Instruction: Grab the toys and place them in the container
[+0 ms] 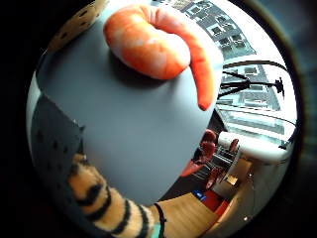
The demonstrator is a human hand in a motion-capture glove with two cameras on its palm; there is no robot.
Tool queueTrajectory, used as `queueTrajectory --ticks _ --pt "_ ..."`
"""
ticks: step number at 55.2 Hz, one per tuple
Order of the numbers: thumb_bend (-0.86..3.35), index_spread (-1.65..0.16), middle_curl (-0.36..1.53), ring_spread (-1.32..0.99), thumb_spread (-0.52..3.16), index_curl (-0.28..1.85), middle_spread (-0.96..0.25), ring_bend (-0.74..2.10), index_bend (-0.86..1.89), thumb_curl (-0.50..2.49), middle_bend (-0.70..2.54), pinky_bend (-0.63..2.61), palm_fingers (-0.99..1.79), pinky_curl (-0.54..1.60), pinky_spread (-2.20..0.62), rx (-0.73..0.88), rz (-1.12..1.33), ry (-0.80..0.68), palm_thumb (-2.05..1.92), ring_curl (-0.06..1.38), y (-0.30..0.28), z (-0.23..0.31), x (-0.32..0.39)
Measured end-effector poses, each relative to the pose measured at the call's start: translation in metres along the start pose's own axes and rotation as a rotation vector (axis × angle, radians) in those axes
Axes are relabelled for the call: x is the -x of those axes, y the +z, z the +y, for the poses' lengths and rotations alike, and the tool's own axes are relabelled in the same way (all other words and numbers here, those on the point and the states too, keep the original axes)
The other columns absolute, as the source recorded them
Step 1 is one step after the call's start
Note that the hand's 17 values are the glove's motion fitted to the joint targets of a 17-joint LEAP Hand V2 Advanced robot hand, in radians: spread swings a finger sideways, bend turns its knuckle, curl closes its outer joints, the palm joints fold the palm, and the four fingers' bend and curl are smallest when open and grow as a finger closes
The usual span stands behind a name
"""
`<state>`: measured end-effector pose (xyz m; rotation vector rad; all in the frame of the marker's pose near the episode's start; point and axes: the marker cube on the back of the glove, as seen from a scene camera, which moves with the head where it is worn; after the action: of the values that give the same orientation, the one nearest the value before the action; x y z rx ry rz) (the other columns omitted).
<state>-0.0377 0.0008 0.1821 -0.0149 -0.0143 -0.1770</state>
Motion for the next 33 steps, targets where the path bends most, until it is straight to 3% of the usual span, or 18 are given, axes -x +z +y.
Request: queueTrajectory --ticks 17,23,33 --pt "-0.02 -0.21 0.77 -0.31 0.75 0.79 -0.21 1.44 0.92 0.69 1.24 0.96 1.19 0.52 -0.38 -0.24 0.022 -0.091 0.35 0.64 -0.123 0.031 0.086" --pt "-0.02 -0.21 0.77 -0.3 0.74 0.83 -0.2 1.46 0.92 0.71 1.25 0.97 1.18 0.52 -0.38 -0.303 0.054 -0.211 0.35 0.63 -0.163 0.026 0.122" --pt "-0.02 -0.2 0.77 -0.29 0.73 0.88 -0.18 1.48 0.91 0.75 1.27 0.98 1.17 0.53 -0.38 -0.368 -0.004 -0.077 0.34 0.62 -0.197 -0.021 0.2"
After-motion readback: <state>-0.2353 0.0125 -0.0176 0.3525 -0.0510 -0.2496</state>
